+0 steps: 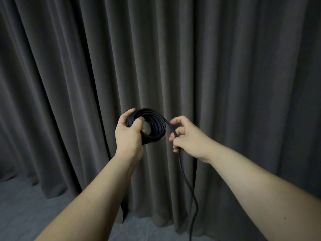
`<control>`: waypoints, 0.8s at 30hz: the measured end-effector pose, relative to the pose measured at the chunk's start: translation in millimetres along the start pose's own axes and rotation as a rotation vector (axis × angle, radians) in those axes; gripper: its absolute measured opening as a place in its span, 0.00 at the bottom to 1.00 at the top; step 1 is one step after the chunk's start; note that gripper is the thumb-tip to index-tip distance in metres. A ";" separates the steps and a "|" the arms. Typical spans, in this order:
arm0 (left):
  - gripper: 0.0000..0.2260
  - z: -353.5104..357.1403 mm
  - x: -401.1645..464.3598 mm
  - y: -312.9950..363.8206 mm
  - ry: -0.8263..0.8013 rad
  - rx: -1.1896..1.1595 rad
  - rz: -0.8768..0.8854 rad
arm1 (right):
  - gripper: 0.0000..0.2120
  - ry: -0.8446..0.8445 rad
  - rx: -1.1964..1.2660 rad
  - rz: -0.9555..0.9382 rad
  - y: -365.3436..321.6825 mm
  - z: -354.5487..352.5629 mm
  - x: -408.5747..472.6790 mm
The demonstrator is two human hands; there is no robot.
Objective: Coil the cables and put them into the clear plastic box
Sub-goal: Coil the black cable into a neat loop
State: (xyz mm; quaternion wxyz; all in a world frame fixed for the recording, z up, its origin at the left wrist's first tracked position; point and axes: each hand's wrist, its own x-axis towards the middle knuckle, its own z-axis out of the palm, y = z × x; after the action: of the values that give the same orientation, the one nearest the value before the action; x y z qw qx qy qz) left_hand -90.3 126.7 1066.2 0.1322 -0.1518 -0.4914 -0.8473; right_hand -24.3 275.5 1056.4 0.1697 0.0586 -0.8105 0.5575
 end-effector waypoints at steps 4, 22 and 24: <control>0.12 -6.7 11.1 0.0 0.132 -0.054 0.006 | 0.17 -0.114 0.027 0.141 6.0 3.5 -11.7; 0.05 -10.8 -11.6 0.9 -0.280 0.263 -0.060 | 0.11 0.195 -0.075 -0.301 -25.3 16.6 14.9; 0.06 -8.4 -14.6 -1.2 -0.309 0.240 -0.082 | 0.12 0.226 -0.008 -0.272 -22.3 18.2 14.1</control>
State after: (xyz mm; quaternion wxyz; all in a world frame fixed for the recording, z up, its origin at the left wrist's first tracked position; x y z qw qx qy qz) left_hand -78.4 121.1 1055.6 0.0379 -0.2430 -0.6091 -0.7540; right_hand -35.0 251.8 1075.1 0.3339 0.1039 -0.7730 0.5293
